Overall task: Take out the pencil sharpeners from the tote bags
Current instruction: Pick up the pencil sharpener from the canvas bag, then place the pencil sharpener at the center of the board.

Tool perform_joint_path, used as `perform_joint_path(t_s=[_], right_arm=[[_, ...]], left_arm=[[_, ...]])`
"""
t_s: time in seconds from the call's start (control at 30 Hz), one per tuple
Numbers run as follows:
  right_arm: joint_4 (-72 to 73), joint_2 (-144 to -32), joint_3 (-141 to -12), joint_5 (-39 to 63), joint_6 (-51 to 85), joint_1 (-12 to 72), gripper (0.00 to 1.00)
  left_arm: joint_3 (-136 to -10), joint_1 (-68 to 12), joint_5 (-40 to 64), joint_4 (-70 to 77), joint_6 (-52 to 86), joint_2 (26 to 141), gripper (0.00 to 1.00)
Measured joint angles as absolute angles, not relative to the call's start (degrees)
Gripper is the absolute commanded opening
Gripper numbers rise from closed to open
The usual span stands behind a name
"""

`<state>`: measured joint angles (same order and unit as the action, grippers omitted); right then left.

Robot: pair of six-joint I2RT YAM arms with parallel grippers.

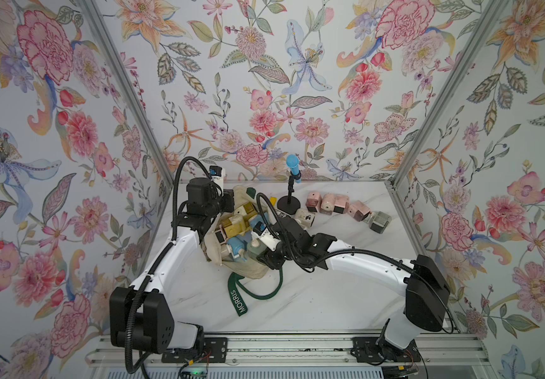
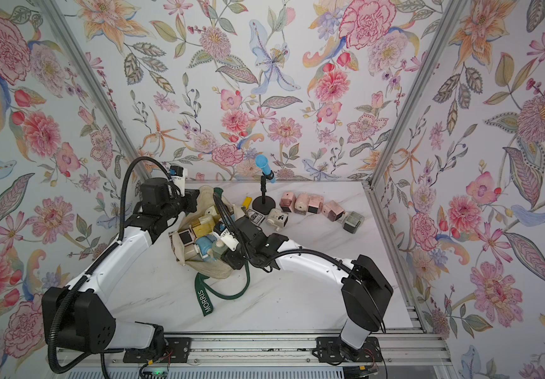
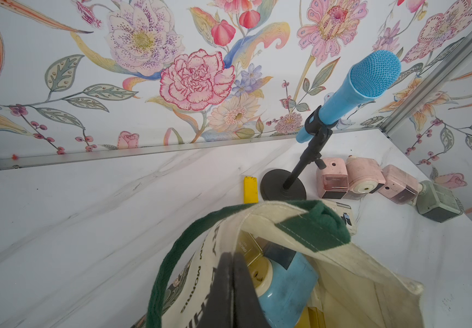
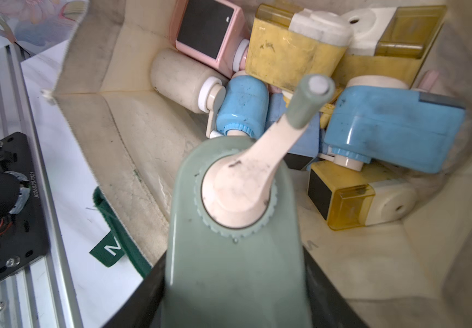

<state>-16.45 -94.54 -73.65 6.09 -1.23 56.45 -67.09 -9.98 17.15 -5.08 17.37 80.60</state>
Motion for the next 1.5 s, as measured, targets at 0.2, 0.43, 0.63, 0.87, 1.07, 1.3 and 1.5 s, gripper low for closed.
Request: perform_joint_path(t_s=[0.2, 0.43, 0.63, 0.87, 1.07, 1.3, 1.5], right_arm=[[-11.94, -84.64, -66.72, 7.2, 0.1, 54.48, 0.33], [-2.66, -72.1, -56.86, 7.31, 6.96, 43.66, 0.32], [0.27, -72.95, -54.54, 4.29, 13.43, 34.94, 0.31], [-3.11, -85.95, -56.86, 0.32, 16.56, 34.11, 0.31], [-8.21, -93.06, -60.4, -2.59, 16.56, 36.07, 0.32], [-9.65, -97.14, -63.18, -5.54, 16.53, 36.77, 0.32], [-9.65, -101.08, -63.44, -8.84, 16.32, 37.82, 0.37]], left_arm=[[-67.09, -9.98, 17.15, -5.08, 17.37, 80.6, 0.0], [-67.09, -9.98, 17.15, -5.08, 17.37, 80.6, 0.0], [-67.09, -9.98, 17.17, -5.08, 17.37, 80.6, 0.0], [-67.09, -9.98, 17.15, -5.08, 17.37, 80.6, 0.0], [-67.09, -9.98, 17.15, -5.08, 17.37, 80.6, 0.0], [-67.09, -9.98, 17.15, -5.08, 17.37, 80.6, 0.0], [-67.09, -9.98, 17.15, -5.08, 17.37, 80.6, 0.0]])
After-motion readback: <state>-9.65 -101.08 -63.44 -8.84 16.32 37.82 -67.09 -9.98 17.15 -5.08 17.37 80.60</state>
